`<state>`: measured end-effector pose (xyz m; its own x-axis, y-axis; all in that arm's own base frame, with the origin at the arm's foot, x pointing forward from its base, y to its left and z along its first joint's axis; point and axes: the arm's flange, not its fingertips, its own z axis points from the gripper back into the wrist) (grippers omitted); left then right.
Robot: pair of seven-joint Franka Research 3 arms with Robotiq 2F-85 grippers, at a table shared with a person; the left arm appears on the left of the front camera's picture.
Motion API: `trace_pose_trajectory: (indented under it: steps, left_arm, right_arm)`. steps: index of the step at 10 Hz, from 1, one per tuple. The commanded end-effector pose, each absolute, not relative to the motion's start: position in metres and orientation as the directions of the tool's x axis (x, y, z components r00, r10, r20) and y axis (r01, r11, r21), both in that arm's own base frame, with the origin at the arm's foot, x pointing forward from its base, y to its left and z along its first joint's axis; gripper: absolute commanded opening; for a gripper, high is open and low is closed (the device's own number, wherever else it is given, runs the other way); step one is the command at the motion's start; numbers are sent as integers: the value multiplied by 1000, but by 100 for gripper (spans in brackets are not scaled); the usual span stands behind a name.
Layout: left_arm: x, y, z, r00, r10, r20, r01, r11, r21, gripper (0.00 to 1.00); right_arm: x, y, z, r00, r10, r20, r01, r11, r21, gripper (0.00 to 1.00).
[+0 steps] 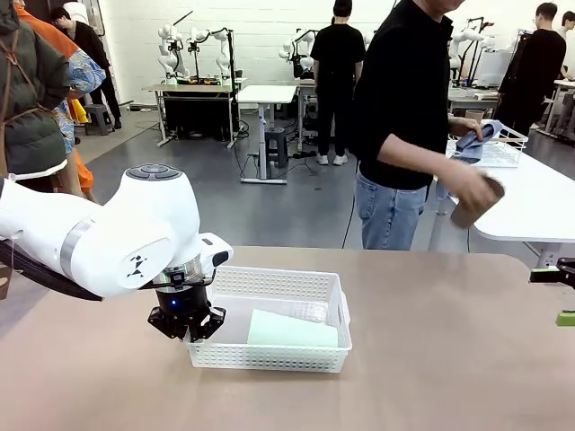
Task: Clean and organize the cups into the basket.
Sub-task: Pick up the Organizing basket and move it to the center of the table, then pick up the Reusable plastic cup from the right side of the table and place it inside the Organizing basket, then pick up the Reusable plastic cup from the right side of the table and stack it inside the Organizing basket in the center of the table.
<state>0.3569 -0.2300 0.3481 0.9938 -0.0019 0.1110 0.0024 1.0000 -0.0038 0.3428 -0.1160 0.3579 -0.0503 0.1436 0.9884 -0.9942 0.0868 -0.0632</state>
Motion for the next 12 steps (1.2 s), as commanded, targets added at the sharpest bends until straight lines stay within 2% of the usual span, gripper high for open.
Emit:
trace_pose_trajectory:
  steps: [1,12]
  left_arm:
    - [356,-231,347,992,-10,124,10,1000,4,0]
    - [356,-231,347,992,-10,124,10,1000,4,0]
  right_arm:
    - [342,-116,361,-60,142,988,-994,86,-73,100]
    - [342,-116,361,-60,142,988,-994,86,-73,100]
